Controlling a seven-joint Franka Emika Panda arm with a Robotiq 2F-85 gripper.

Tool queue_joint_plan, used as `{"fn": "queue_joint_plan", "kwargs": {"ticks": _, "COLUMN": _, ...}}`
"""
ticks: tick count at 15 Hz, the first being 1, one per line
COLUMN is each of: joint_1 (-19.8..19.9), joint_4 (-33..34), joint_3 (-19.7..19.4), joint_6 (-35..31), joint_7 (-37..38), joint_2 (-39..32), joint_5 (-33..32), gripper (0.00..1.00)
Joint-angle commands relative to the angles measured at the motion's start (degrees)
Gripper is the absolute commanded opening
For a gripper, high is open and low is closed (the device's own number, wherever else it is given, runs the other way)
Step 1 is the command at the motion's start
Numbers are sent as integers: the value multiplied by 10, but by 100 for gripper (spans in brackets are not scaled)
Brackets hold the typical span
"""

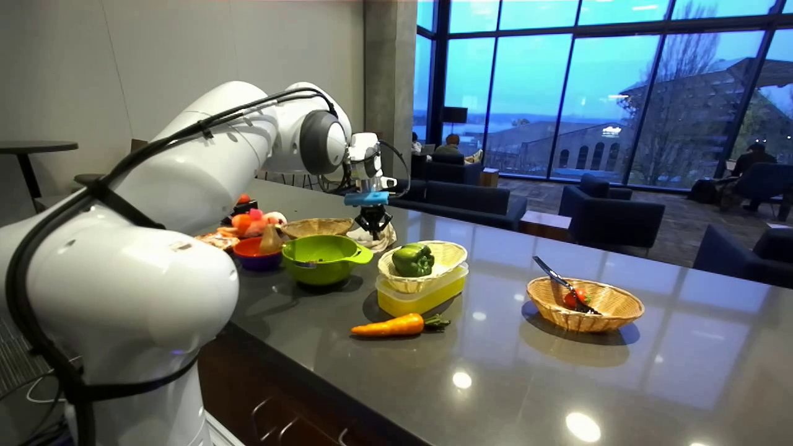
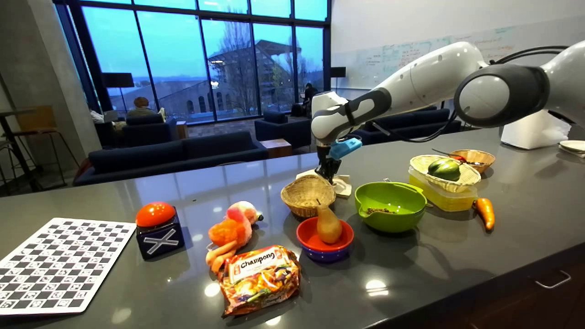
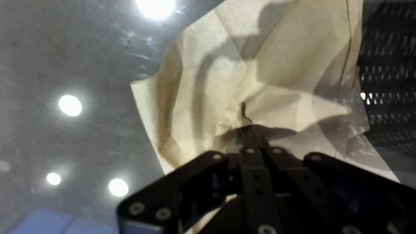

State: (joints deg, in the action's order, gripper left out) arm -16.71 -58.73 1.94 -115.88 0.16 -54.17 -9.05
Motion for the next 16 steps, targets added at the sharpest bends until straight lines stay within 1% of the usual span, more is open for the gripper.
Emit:
{"fn": "queue_joint_plan", "kwargs": {"ticks": 1, "joint_1": 4, "joint_4": 59, "joint_3": 1, "joint_6": 24, "joint_7": -14, "joint_2": -37, "joint_5": -4, "gripper": 0}}
{"fn": "queue_joint_plan", "kwargs": {"ticks": 4, "joint_1": 13, "joint_4": 61, "joint_3": -5, "joint_6": 19, "joint_7": -9, "joint_2": -38, "joint_5": 2, "gripper": 0}}
{"fn": "queue_joint_plan", "kwargs": {"ticks": 6, "joint_1": 23, "joint_4": 51, "joint_3": -8, "joint_6": 16, "joint_7": -1, "joint_2": -30, "joint_5": 6, "gripper": 0}}
{"fn": "queue_joint_plan", "kwargs": {"ticks": 11, "joint_1": 58, "joint_4": 18, "joint_3": -10, "joint_6": 3, "joint_7": 18, "joint_2": -14, "joint_5": 18, "gripper": 0}}
{"fn": "queue_joint_plan", "kwargs": {"ticks": 16, "joint_1": 97, "joint_4": -13, "joint_3": -8, "joint_6": -21, "joint_7": 40, "joint_2": 3, "joint_5": 49, "gripper": 0}}
